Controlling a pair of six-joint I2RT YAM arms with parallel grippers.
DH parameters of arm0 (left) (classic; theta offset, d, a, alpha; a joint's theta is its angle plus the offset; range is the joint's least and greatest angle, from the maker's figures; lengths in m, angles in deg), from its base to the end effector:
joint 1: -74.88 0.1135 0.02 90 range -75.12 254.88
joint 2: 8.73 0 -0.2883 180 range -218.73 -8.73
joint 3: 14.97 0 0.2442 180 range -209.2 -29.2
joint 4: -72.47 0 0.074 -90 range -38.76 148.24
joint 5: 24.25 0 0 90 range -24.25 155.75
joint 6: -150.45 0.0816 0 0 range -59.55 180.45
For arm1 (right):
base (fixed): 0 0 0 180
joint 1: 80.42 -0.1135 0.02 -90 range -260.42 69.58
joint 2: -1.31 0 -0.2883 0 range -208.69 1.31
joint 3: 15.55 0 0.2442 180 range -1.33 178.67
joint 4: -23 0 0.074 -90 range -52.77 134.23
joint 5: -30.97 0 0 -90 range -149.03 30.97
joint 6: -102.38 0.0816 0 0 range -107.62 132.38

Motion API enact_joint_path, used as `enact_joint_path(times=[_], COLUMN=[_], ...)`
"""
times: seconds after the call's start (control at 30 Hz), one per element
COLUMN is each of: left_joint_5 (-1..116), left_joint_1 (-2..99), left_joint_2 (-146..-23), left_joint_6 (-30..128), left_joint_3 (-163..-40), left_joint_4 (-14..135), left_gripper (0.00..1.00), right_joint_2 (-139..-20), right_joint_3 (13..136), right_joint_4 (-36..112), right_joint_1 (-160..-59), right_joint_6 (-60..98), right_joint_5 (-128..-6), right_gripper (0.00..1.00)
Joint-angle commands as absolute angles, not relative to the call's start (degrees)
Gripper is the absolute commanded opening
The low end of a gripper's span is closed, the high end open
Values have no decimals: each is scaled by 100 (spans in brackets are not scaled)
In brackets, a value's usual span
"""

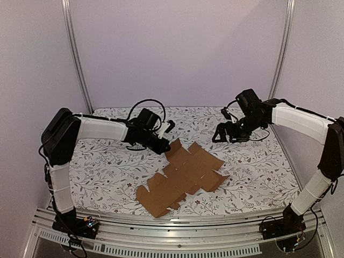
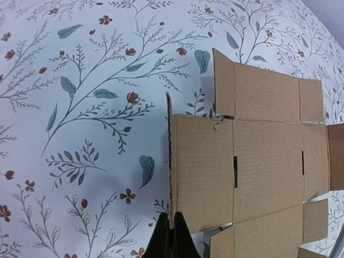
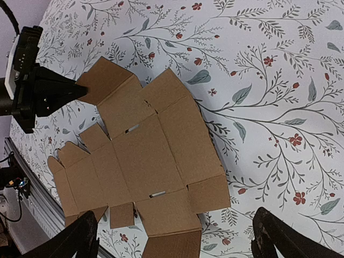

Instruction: Fold the paper box

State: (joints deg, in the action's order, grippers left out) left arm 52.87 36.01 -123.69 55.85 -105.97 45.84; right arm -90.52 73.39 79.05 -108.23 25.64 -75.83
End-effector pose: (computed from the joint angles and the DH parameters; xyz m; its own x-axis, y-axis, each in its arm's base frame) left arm 0.3485 -0.3043 0.1571 -0.6575 0.4296 -0.6190 0.6714 0.7069 -0.2226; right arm 0.3000 0.1849 0.2590 -0.8702 -0.2107 -0.4454 -0.3893 0.8481 0.3593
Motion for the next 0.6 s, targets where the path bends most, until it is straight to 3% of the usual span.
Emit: enact_joint_path(times=[0.0, 0.57], left_joint_5=[4886, 3912], left_joint_1=[3656, 3826], left_joint_2=[-11996, -11539], left_joint_6=[5533, 5193], left_joint_3=[-10123, -9266], left_joint_4=[5642, 7238], left_gripper=[0, 0], right_joint_2=[-9303, -10082], right_joint_3=[7630, 7579], right_joint_4=[7778, 7887], right_joint_1=[-10544, -10027], right_joint_6=[2132, 1512], right_joint_5=[-8298, -9186], right_gripper=[99, 76])
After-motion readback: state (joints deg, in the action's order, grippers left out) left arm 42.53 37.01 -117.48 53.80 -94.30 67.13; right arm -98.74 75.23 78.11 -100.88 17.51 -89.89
